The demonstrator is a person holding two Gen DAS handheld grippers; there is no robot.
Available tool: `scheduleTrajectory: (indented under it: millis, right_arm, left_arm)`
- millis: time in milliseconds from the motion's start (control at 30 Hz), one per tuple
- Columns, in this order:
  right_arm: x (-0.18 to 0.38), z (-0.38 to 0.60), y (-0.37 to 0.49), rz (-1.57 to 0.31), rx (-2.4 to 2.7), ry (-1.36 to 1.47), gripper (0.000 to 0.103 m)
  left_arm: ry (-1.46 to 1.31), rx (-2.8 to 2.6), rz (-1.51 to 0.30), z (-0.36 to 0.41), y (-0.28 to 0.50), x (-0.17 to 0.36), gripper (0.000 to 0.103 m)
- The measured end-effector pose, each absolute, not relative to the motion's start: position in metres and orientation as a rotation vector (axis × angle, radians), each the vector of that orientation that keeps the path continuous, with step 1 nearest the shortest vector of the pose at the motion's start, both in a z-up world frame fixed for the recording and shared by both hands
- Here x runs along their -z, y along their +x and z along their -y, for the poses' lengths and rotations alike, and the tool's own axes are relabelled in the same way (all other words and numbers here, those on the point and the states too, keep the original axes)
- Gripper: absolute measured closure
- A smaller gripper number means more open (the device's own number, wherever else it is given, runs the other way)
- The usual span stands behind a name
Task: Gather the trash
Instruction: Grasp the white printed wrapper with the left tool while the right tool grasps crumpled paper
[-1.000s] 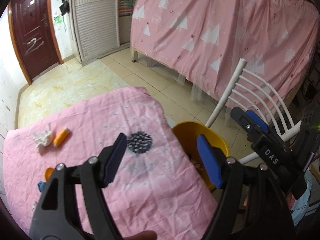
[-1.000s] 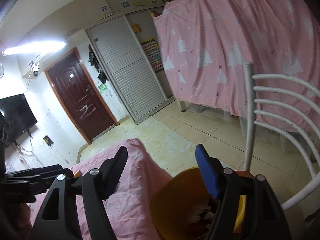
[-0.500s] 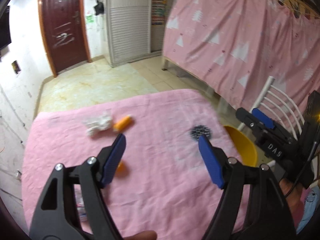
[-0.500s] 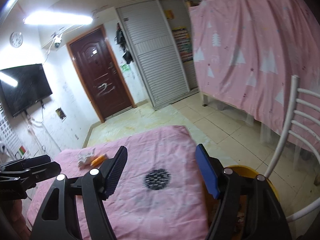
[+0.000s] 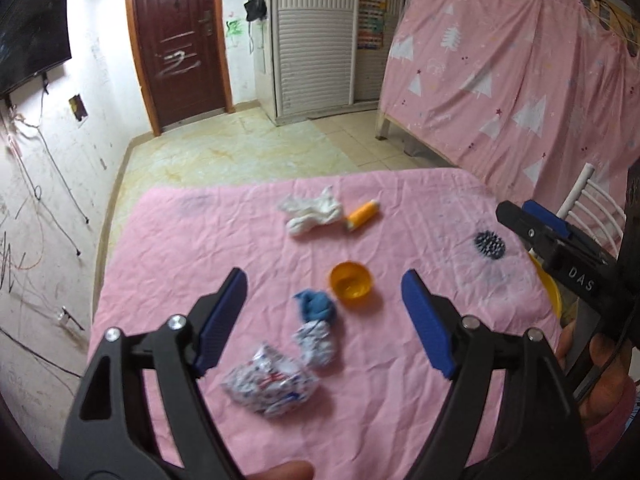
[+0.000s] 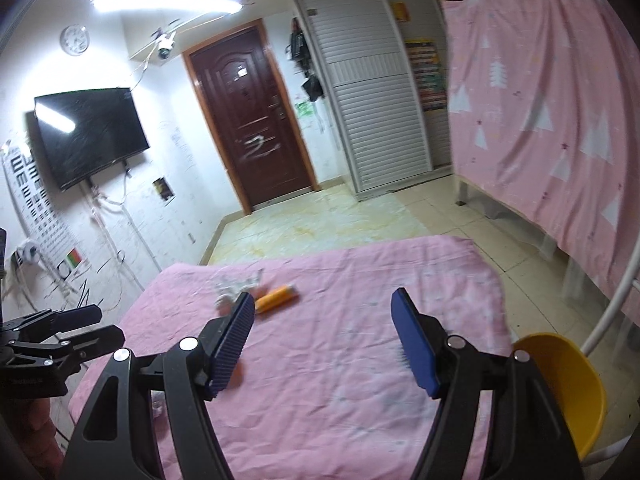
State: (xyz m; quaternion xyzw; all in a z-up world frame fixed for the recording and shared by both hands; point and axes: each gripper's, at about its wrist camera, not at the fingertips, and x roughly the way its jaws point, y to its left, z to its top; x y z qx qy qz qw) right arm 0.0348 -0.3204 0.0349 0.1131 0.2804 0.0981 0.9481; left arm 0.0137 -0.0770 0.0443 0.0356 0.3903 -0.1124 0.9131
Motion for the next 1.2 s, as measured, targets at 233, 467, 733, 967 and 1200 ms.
scheduleTrajectory:
  millis: [233, 467, 733, 967, 1200]
  right_arm:
    - [-0.033, 0.291, 0.035, -0.595, -0.282, 0.197, 0.039]
    - [-0.021, 0.249, 0.031, -0.644, -0.362, 0.147, 0.039]
    - [-0.006, 0.219, 0.029, -0.7, -0.401, 0.11, 0.039]
    - [0.002, 0.197, 0.03, -0.739, -0.426, 0.089, 0.039]
    - [0.019, 0.166, 0.032, -0.826, -0.508, 0.09, 0.039]
  left_arm:
    - [0.105, 0.239, -0.864, 0.048, 0.003, -0.014, 0.027]
    - [0.106, 0.269, -0.942, 0.036, 0.005, 0.016, 0.027]
    - [0.129, 0.297, -0.988, 0.033, 0.01, 0.048, 0.023]
    - [0.067, 0.339, -0.985, 0.019, 0.009, 0.049, 0.053]
    - [-0.019, 0.278, -0.946, -0.017, 0.011, 0.035, 0.053]
